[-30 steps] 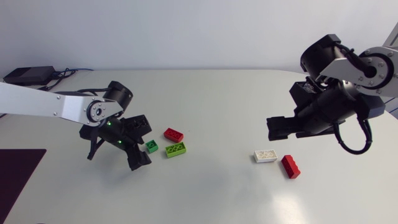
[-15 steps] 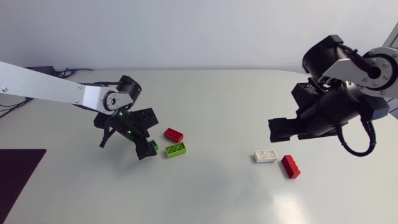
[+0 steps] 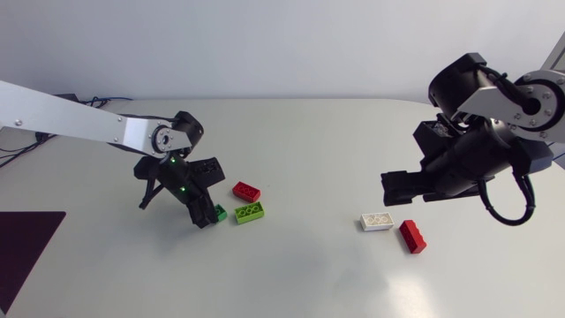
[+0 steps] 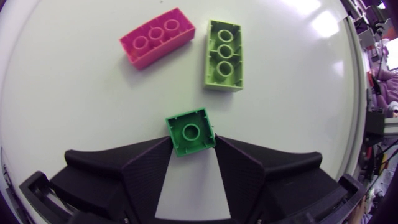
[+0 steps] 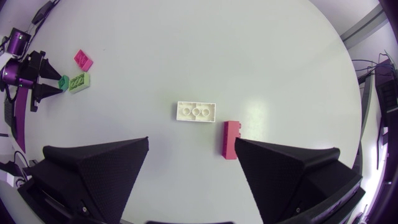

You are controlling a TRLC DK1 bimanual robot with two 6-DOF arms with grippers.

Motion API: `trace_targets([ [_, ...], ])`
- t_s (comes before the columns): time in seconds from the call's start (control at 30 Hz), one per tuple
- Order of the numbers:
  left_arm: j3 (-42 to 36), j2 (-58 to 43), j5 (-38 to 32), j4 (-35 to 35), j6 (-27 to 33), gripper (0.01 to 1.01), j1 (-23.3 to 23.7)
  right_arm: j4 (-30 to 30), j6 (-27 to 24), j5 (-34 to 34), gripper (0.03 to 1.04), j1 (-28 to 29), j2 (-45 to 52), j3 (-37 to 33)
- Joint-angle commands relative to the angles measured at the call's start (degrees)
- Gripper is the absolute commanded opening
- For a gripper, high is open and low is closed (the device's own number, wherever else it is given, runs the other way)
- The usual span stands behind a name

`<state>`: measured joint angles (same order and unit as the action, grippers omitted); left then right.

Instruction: Sort duplo bricks by size, large to the right and small to the left

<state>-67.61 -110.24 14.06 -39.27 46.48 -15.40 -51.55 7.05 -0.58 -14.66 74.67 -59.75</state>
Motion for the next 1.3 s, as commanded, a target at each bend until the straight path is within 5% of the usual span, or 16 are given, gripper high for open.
trace_targets([
  [0.0, -4.5, -3.9, 4.4, -6.3, 0.2, 0.298, 1.6, -1.4, 1.5, 0.0, 0.99, -0.3, -1.1, 1.4],
  [0.37, -1.6, 2.9, 7.3, -7.3, 1.6, 0.3, 5.9, -1.7, 1.6, 0.0, 0.99, -0.5, -2.3, 1.7],
  [0.87, 27.2, 23.8, -6.4, 10.1, 4.1, 0.321, 12.4, -2.6, 3.9, 0.1, 0.99, -4.9, -4.6, 1.7],
  [1.27, 35.9, 33.1, -7.9, 11.7, 5.6, 0.339, 15.2, -3.0, 3.8, -0.2, 0.99, -4.8, -6.0, 1.7],
])
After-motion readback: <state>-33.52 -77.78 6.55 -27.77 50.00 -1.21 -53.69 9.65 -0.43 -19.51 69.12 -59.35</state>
